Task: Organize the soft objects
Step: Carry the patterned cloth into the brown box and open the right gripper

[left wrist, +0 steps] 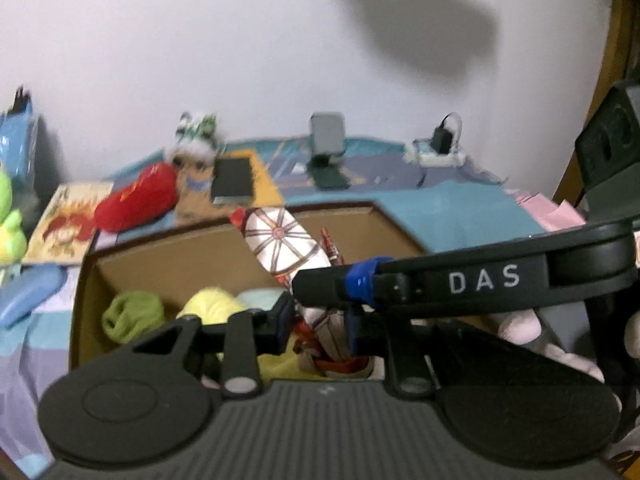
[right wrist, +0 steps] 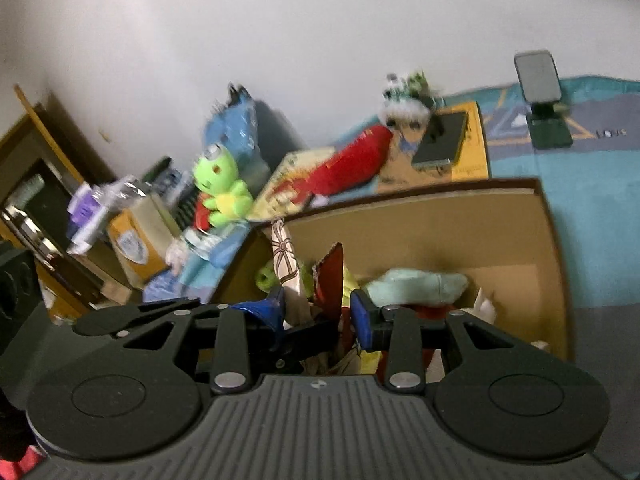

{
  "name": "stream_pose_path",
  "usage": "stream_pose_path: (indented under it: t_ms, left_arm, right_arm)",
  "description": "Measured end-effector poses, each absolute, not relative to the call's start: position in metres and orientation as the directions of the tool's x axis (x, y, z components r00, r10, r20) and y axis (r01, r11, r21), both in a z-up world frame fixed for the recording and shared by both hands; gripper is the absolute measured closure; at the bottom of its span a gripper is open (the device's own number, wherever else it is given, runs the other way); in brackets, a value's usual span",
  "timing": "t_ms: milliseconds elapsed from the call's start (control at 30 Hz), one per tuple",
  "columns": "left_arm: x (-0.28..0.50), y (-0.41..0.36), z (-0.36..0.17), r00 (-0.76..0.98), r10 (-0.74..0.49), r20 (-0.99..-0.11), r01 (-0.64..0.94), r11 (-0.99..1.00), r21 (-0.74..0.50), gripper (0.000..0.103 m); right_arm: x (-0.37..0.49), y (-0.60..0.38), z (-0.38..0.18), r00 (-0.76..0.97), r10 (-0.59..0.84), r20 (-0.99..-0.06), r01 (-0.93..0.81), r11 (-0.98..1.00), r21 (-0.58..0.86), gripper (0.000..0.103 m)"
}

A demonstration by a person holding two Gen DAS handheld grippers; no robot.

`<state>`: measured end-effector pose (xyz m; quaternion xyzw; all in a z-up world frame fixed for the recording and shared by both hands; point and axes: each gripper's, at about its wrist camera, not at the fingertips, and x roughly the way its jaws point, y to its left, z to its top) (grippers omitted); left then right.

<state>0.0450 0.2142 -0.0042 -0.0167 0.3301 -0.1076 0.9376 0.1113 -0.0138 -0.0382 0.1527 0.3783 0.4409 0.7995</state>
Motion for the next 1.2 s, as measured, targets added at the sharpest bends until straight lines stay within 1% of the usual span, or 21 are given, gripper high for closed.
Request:
stream_pose_path:
  t_ms: [67,100,133,167,300,500,767,867,1000,1200]
  left_arm:
    - [0.052,0.221,-0.016,0.741,-0.201,-0.64,0.177,0.979,-0.103,0.081]
    - [0.053,0.222,-0.02,0.735,-0.198,-0.648,0.174,0.979,-0.102,0.073]
    - [0.055,0.223,-0.025,0.729,-0.192,-0.657,0.169,0.981,-0.099,0.068]
    - [0.056,0.225,-0.03,0.723,-0.186,-0.665,0.162,0.982,-0.098,0.06]
    - [0.052,0.231,-0.04,0.697,-0.177,-0.695,0.138,0.984,-0.112,0.053]
    - [0.044,0.238,-0.036,0.676,-0.169,-0.717,0.091,0.985,-0.146,0.052]
    - [0.04,0.231,-0.016,0.675,-0.1,-0.731,0.019,0.993,-0.117,0.049]
    - [0.036,0.227,-0.007,0.679,-0.057,-0.732,-0.009,0.996,-0.085,0.049]
    - [0.027,0.218,0.005,0.691,0.005,-0.723,-0.046,0.998,-0.037,0.047]
    - [0.012,0.208,0.012,0.681,0.079,-0.728,-0.097,0.995,0.018,0.045]
  right_arm:
    - [0.113,-0.005,-0.046,0.318,0.806,-0.499,-0.578,0.582,0.572,0.084]
    - [0.114,-0.002,-0.051,0.312,0.798,-0.515,-0.571,0.591,0.57,0.084]
    - [0.114,0.0,-0.053,0.31,0.791,-0.528,-0.566,0.6,0.566,0.083]
    - [0.114,0.002,-0.056,0.311,0.781,-0.542,-0.561,0.611,0.558,0.083]
    - [0.111,0.005,-0.06,0.314,0.756,-0.575,-0.557,0.637,0.533,0.083]
    - [0.109,-0.006,-0.054,0.32,0.757,-0.569,-0.538,0.64,0.549,0.082]
    - [0.094,-0.019,-0.039,0.415,0.712,-0.567,-0.569,0.689,0.449,0.082]
    - [0.088,-0.026,-0.035,0.44,0.707,-0.554,-0.573,0.696,0.432,0.081]
    - [0.081,-0.038,-0.029,0.462,0.714,-0.526,-0.56,0.695,0.451,0.081]
    - [0.063,-0.053,-0.023,0.516,0.704,-0.488,-0.546,0.709,0.446,0.081]
